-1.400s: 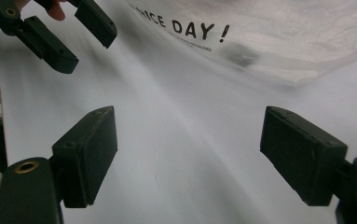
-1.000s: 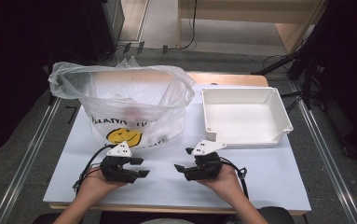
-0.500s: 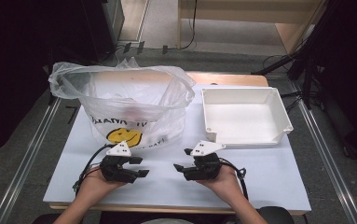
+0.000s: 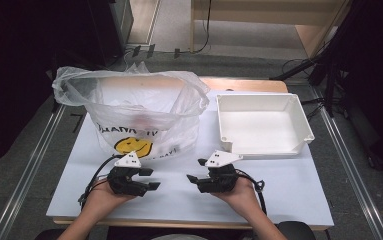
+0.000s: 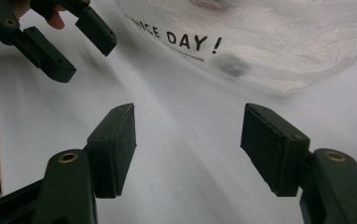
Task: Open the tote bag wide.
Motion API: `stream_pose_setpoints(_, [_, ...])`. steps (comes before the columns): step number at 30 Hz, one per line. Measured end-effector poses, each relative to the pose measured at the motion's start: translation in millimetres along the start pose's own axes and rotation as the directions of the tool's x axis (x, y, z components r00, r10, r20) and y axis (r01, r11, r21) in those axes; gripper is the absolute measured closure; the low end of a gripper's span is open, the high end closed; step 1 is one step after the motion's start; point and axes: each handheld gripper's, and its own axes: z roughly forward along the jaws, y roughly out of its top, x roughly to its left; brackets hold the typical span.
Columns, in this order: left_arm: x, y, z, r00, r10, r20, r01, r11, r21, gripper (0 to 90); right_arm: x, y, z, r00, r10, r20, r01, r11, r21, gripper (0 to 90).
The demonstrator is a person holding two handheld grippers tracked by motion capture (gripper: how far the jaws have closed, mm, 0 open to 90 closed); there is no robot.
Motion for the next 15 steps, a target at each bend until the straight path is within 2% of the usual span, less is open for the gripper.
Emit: stream_pose_setpoints(15, [0.4, 0.0, 0.5, 1.0000, -0.005, 0.003, 0.005, 1.0000, 0.003, 42.3, -0.2, -0.3, 1.1, 1.0000, -0.002, -0.006, 0.002, 1.000, 0.010, 36.4])
